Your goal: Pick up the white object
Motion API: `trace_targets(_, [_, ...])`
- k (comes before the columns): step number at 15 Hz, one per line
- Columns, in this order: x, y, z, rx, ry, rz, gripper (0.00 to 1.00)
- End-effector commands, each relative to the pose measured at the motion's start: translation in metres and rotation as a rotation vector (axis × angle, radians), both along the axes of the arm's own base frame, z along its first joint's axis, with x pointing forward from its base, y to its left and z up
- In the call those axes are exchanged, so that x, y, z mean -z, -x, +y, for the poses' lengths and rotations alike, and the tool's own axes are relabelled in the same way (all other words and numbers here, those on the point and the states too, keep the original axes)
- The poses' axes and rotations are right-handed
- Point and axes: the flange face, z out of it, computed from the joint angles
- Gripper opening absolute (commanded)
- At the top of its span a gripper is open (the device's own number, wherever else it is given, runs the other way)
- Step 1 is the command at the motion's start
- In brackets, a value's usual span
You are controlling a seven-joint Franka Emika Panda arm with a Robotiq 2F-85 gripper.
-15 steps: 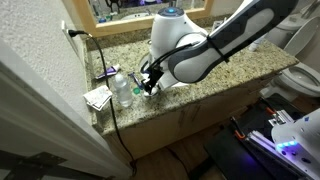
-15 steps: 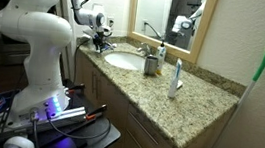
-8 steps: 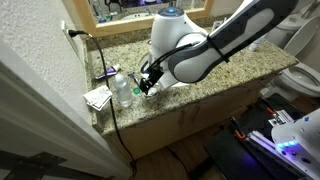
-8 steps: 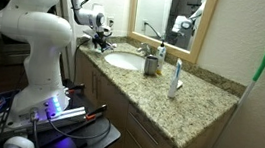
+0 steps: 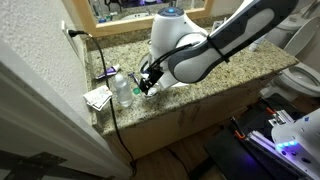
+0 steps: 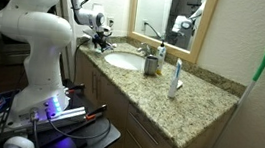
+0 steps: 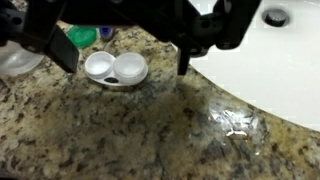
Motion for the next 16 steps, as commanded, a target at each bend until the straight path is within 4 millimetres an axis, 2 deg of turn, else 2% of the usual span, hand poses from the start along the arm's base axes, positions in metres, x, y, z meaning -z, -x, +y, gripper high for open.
trace_targets(1, [-0.0007,-0.0002,-0.0002,-0.001,-0.001,0.001,1.00])
trace_targets(6, [-0.0058,0.0008,-0.0015,0.004,0.008,-0.008,1.00])
trace_targets(9, [-0.0009,-0.0005,-0.0003,0.000,-0.001,0.000,1.00])
trace_targets(10, [0.0003,-0.0001,-0.0002,-0.002,-0.002,0.005,0.75])
trace_targets(11, [0.0007,-0.0001,-0.0003,-0.002,-0.002,0.006,0.74])
trace_targets(16, [-0.0013,-0.0004,-0.0008,0.000,0.007,0.009,0.38])
